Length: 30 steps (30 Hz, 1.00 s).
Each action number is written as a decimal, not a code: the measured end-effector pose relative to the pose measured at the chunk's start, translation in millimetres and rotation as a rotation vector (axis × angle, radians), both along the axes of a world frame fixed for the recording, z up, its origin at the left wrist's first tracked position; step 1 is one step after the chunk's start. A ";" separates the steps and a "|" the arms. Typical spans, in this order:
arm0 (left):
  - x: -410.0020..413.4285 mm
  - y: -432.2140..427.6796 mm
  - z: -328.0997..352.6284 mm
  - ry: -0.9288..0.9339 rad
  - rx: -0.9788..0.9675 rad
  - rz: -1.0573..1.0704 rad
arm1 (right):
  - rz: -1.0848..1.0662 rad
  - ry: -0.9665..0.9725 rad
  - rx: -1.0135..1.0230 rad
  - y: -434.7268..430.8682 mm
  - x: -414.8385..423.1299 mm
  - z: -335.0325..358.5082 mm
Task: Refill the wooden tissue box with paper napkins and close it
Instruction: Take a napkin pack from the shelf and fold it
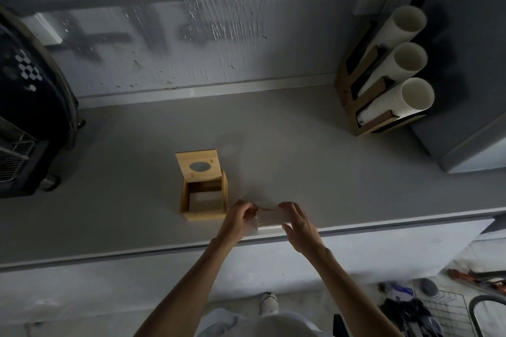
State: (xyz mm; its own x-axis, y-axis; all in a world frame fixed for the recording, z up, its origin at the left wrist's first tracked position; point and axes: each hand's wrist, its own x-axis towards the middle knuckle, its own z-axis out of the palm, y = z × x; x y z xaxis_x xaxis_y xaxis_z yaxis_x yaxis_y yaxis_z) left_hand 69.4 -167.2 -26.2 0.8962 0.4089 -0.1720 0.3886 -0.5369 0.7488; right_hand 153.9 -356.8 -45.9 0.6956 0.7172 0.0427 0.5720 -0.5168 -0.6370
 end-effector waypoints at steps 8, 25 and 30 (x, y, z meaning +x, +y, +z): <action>-9.7 -2.4 -3.5 -0.072 -0.019 0.014 | -0.032 0.047 -0.052 -2.0 -5.2 7.0; -45.2 -18.9 -12.3 -0.145 0.001 0.213 | -0.023 0.024 -0.008 -0.6 -6.1 5.0; -65.9 -22.6 -2.4 -0.209 0.139 0.248 | -0.048 0.035 -0.001 1.3 -4.7 3.3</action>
